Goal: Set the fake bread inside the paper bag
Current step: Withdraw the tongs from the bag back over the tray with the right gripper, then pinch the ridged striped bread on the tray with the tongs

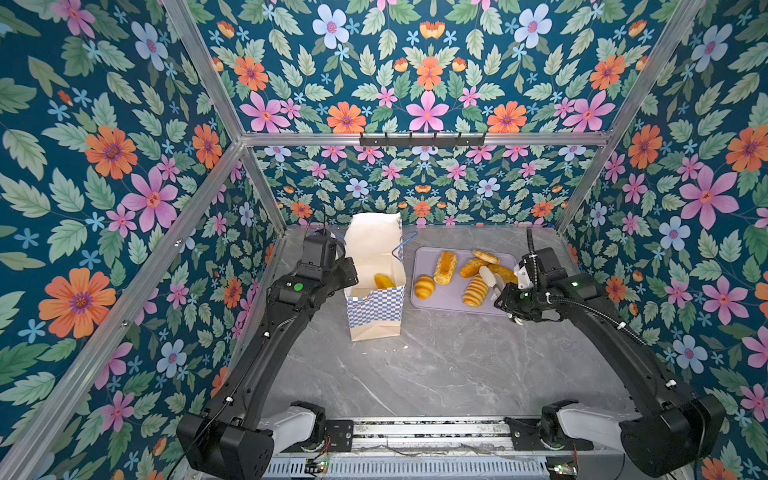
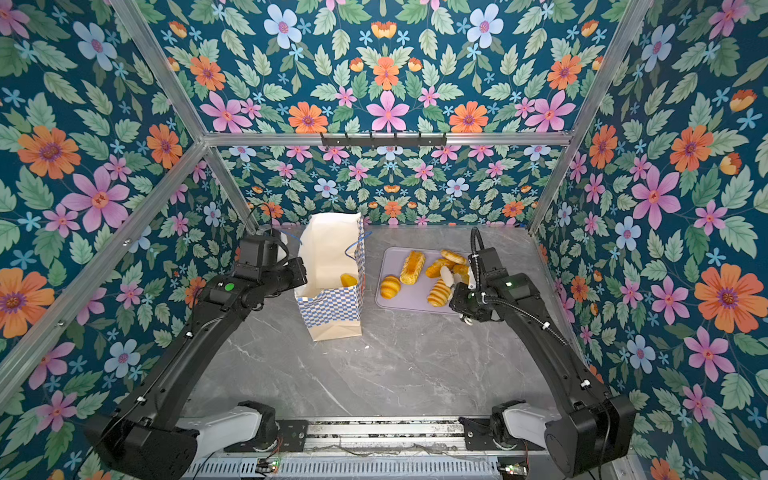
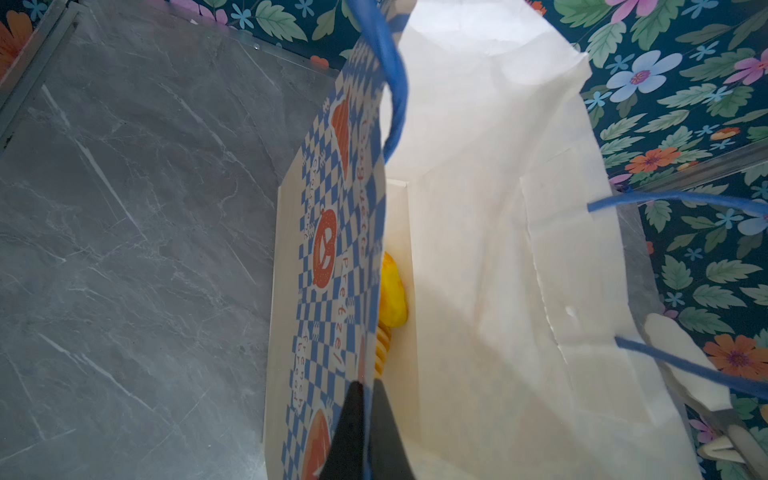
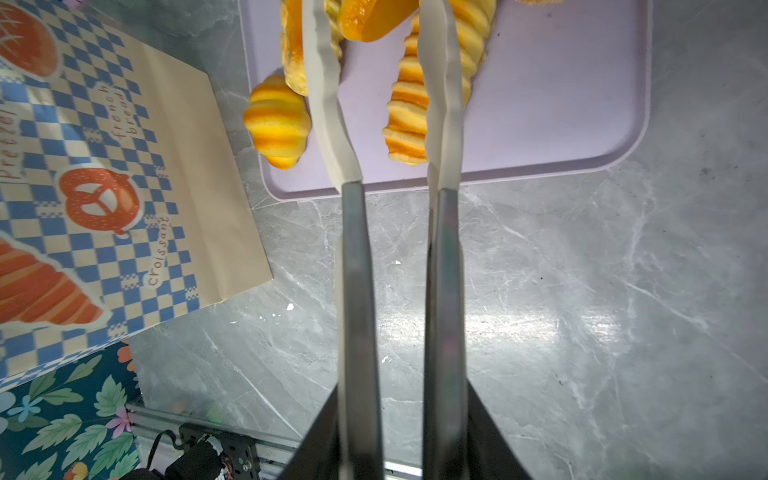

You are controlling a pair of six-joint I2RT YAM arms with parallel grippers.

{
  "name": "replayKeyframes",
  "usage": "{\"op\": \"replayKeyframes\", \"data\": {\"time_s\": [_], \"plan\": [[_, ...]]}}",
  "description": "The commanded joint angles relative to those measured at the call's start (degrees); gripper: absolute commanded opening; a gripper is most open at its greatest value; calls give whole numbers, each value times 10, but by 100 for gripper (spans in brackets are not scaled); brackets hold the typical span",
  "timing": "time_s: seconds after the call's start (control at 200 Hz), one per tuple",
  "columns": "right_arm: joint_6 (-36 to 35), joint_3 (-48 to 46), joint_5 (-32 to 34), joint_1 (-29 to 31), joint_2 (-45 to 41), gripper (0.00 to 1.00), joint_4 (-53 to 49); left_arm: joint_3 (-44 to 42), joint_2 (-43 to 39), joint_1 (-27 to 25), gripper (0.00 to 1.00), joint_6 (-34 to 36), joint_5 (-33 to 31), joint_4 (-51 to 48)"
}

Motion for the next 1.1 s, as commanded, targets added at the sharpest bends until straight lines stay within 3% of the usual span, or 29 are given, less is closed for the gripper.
{"op": "replayKeyframes", "data": {"time_s": [0.0,0.37,1.095], "plan": [[6,-19,0,0,6,37,33,-2,2,1,5,0,3,18],[0,-50,20,2,36,37,32,-10,-1,1,5,0,5,24],[0,6,94,53,115,46,-6,-23,-8,1,5,13,2,31]]}}
